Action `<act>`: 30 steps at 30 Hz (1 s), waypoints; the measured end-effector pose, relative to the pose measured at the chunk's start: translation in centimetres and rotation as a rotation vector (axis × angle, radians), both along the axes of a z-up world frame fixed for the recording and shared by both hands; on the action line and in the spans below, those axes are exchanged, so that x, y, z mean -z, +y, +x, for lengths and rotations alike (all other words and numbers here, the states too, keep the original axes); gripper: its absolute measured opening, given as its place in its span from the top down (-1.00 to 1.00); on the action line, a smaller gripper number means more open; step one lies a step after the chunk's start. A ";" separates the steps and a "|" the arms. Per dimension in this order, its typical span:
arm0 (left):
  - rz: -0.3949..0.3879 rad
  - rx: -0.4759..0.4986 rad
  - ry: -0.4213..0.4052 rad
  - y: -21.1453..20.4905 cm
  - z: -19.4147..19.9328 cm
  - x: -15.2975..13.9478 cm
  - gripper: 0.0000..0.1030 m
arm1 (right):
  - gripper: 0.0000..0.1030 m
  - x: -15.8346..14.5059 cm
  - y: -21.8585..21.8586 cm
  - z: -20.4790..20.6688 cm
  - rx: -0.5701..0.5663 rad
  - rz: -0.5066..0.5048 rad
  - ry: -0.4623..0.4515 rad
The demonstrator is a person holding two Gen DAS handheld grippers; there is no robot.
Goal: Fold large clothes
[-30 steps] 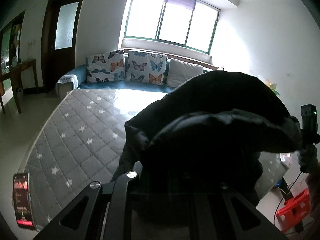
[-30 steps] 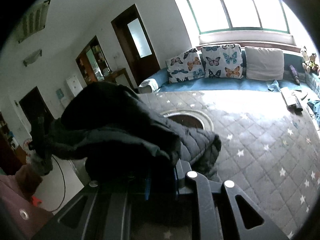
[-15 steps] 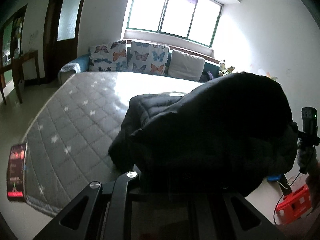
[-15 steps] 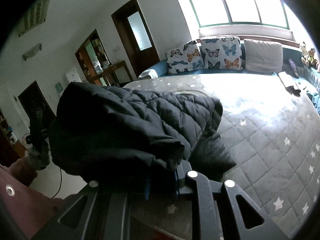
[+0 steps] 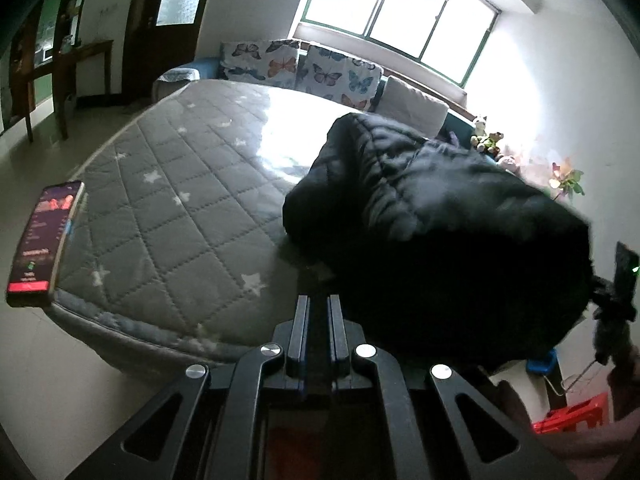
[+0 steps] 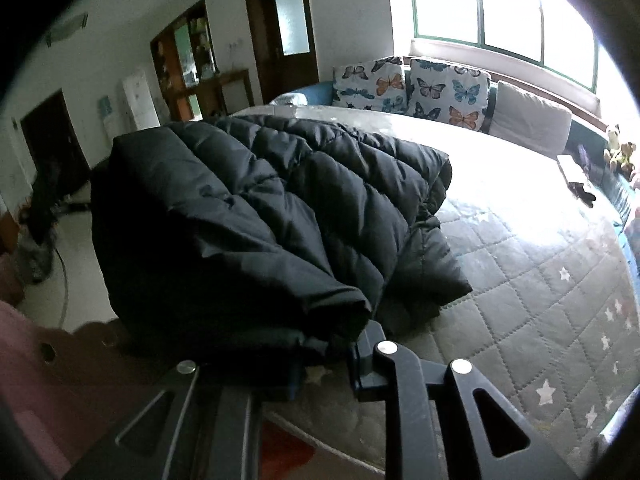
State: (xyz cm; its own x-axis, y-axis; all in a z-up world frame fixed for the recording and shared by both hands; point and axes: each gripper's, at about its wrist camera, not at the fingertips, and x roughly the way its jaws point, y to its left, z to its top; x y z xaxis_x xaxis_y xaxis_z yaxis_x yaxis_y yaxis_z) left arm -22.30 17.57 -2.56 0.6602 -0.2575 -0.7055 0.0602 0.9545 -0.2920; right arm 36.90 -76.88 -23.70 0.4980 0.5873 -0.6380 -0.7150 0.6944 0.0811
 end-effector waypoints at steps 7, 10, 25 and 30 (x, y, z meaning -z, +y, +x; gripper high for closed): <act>0.066 0.128 -0.082 -2.7 -1.7 -7.8 0.85 | 0.58 0.7 0.5 -1.6 -0.005 -0.065 -0.013; 0.065 0.195 -0.125 -5.4 -0.7 -10.7 0.84 | 0.58 0.9 0.9 -2.2 -0.016 -0.108 -0.023; -0.018 0.348 0.130 -13.6 17.0 -4.5 0.83 | 0.30 -0.9 -0.5 -4.4 0.052 -0.176 -0.090; -0.039 0.363 0.162 -13.4 18.7 -2.6 0.83 | 0.30 -2.7 -2.5 -6.2 0.141 -0.206 -0.099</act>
